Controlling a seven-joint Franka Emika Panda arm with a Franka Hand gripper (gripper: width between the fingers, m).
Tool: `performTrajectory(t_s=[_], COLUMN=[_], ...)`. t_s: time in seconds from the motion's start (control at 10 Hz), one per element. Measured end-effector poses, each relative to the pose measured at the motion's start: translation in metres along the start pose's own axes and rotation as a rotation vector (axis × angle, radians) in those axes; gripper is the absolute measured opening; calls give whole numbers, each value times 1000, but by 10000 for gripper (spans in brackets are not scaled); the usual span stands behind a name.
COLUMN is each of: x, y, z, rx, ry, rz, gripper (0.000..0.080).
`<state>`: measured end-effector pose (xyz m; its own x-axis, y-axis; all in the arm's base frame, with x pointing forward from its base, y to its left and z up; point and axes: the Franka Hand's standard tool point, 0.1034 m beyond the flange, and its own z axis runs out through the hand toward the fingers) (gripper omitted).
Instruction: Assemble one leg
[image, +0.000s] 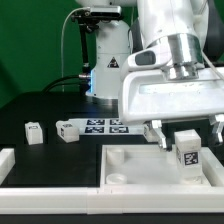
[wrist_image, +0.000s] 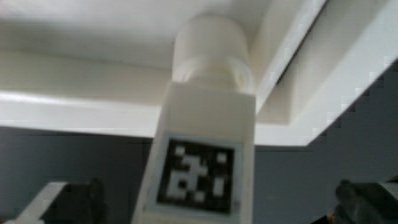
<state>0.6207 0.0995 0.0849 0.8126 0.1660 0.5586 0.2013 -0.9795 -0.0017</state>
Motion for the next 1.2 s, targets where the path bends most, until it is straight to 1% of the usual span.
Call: performTrajectory(t_s=[0.1,0.2,0.3,0.4,0.6,0.7,0.8,0.9,1.0,1.2], x=[0,3,-5,-4,-3,-7,-3,-7,0,1], y=[1,7,8,9,8,6,5,1,2,3], z=[-1,-1,5,8,9,7,9,7,11,14], rx=[6,1,14,29,64,88,102,121,123,121], ry=[-48,-44,-131,-218,-385,-501,-554,-647,-642,-629], rz=[6,12,16,19,22,23,24,26,25,26], gripper=[649,649,649,649,649,649,649,649,649,649])
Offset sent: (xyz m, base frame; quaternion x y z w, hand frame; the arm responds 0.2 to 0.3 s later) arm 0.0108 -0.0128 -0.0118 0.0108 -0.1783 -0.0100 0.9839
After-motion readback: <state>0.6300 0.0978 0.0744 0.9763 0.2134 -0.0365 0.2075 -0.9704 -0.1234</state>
